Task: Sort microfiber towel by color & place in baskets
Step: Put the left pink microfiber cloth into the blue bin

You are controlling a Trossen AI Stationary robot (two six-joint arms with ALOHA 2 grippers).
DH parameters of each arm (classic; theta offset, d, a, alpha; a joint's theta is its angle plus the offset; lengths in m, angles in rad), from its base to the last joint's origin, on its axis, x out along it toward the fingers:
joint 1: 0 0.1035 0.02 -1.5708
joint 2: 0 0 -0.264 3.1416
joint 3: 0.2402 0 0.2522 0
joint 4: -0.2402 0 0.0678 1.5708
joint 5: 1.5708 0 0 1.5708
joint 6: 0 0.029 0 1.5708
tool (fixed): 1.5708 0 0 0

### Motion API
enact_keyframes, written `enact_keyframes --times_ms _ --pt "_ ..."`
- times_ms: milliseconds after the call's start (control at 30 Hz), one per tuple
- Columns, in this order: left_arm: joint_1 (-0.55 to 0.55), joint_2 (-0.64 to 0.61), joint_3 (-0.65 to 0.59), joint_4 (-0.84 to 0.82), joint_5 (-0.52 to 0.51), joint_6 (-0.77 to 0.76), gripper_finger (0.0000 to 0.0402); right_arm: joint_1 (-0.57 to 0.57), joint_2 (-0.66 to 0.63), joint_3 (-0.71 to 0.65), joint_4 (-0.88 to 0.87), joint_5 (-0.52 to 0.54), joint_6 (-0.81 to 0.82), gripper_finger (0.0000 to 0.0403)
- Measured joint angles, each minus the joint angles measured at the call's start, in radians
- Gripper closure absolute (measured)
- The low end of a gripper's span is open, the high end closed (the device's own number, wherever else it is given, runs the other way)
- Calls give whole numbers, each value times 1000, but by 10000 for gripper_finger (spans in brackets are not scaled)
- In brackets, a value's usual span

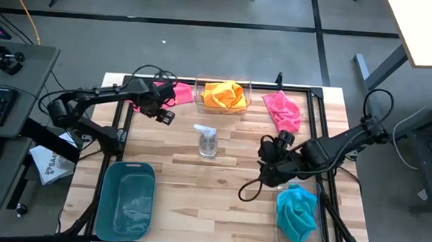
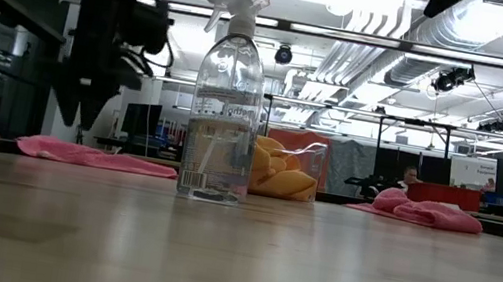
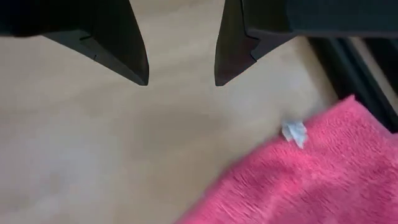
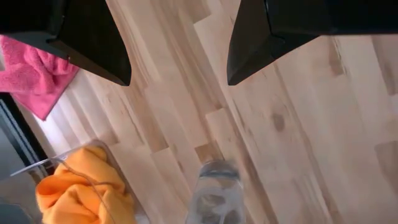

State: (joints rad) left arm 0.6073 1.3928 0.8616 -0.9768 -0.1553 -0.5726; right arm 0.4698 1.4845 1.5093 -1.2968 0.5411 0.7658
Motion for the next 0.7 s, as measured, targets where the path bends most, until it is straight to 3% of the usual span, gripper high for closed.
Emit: enact_keyframes --times_ms 300,567,700 --pt "11 -17 -177 330 -172 -98 229 -23 0 0 0 39 43 140" --pt "12 -16 -180 454 -408 -234 229 -38 0 -1 2 30 45 140" --pt "22 7 -180 464 -467 -303 229 -39 0 -1 3 27 70 140"
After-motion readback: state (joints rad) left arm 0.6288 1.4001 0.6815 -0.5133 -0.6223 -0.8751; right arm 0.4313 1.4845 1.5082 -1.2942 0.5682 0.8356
